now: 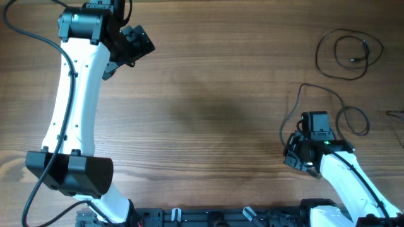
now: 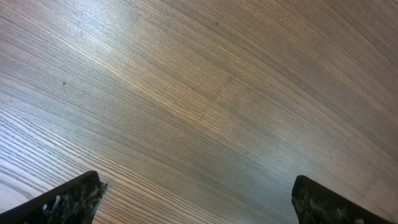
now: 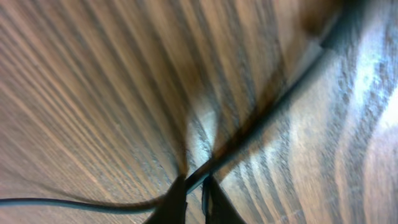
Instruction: Untangle cables
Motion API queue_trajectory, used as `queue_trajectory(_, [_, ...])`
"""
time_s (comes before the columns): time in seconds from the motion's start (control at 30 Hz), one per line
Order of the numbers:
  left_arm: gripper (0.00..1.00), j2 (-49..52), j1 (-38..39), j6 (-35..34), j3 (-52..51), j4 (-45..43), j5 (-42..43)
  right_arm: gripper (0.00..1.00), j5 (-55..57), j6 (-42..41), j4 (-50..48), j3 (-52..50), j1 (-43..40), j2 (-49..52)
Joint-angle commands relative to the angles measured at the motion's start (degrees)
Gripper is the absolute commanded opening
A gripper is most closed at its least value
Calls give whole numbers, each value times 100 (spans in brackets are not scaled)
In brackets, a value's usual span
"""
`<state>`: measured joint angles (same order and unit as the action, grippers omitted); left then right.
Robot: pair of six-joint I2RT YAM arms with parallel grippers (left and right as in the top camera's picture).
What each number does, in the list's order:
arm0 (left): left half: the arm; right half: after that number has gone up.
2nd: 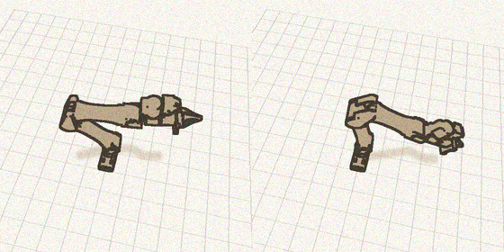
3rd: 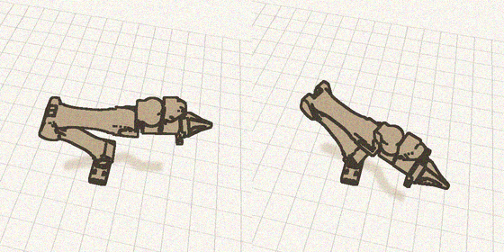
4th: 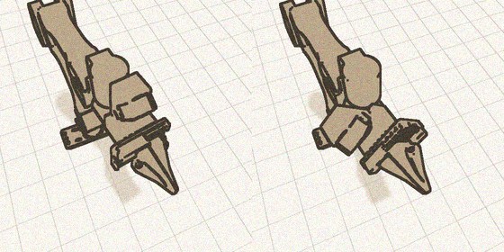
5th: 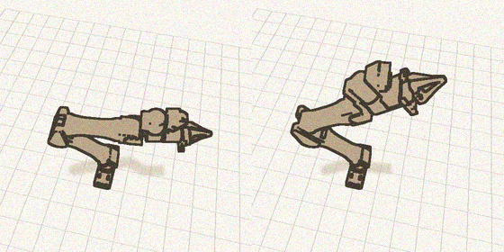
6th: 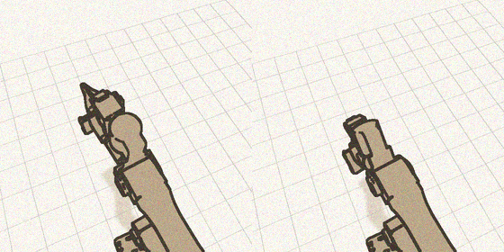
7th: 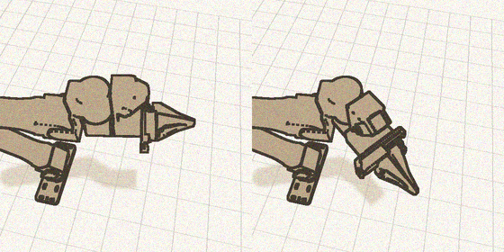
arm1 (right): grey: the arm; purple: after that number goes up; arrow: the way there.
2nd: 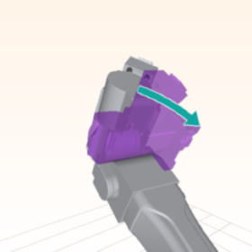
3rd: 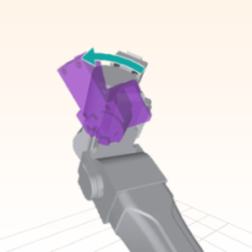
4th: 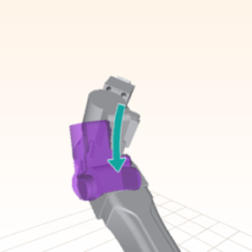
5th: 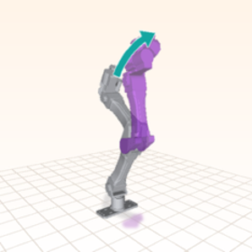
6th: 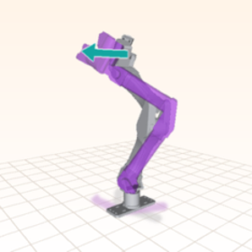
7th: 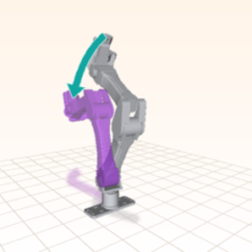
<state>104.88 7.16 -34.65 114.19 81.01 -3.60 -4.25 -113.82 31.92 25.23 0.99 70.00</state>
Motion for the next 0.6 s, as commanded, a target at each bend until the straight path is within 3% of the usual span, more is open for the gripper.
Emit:
queue_trajectory(0.0, [100,-79,11,-52,15,7,-57,5,911,374,63,-319,-22,179])
queue_trajectory(0.23, [100,-79,11,-52,15,7,-57,4,2363,2761,-404,-138,-26,177])
queue_trajectory(0.57, [100,-79,11,-52,15,7,-57,5,3491,4203,-529,588,-614,177])
